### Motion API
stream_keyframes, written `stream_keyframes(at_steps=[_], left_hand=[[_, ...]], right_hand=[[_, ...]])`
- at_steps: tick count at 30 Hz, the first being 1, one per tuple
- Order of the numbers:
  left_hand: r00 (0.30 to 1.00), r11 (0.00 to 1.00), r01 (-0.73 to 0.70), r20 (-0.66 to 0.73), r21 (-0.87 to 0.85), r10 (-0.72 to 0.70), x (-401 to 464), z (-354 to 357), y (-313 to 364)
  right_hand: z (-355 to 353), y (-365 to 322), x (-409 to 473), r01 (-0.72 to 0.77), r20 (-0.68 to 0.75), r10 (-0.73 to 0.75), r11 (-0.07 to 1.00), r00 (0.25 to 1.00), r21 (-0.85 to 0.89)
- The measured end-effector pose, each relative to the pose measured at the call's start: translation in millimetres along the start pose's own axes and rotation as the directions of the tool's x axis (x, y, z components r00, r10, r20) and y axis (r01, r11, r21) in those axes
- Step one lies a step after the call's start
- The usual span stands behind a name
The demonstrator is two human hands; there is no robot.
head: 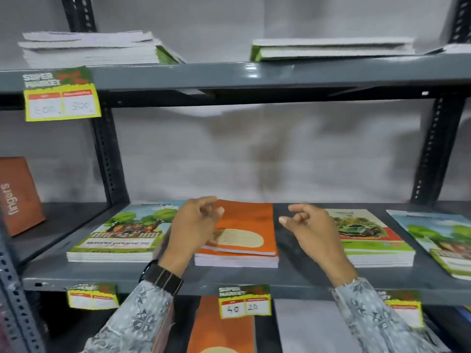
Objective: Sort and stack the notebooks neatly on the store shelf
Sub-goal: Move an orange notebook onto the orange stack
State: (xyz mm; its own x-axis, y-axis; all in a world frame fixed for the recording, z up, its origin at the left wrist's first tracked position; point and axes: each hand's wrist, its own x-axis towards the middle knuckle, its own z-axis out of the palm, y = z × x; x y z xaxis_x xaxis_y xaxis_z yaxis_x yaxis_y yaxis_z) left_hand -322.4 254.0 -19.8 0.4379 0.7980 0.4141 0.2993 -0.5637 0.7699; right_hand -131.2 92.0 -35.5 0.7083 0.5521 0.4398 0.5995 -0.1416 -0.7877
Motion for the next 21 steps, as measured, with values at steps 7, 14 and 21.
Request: stream_keyframes(at_steps=[7,14,21], left_hand=[[0.982,0.949,-0.176,0.017,-0.261,0.187,-11.3,111.8,113.6],[0.909,0.955,-0.209,0.317,-0.210,0.269,-42.6,266.6,221.2],[0.718,0.769,-0.495,0.689,0.405,0.099,-71.7,376.9,274.5]], right_hand=[[-119.1,46.1,28.2,0.266,-0.221,-0.244,0.961,0.944,0.075],[-268.5,145.2,60.9,0.013,-0.281,-0.090,0.965,0.955,-0.262],[-328.7,209.4,70.3,-0.239,0.032,0.439,0.548,0.898,-0.802]])
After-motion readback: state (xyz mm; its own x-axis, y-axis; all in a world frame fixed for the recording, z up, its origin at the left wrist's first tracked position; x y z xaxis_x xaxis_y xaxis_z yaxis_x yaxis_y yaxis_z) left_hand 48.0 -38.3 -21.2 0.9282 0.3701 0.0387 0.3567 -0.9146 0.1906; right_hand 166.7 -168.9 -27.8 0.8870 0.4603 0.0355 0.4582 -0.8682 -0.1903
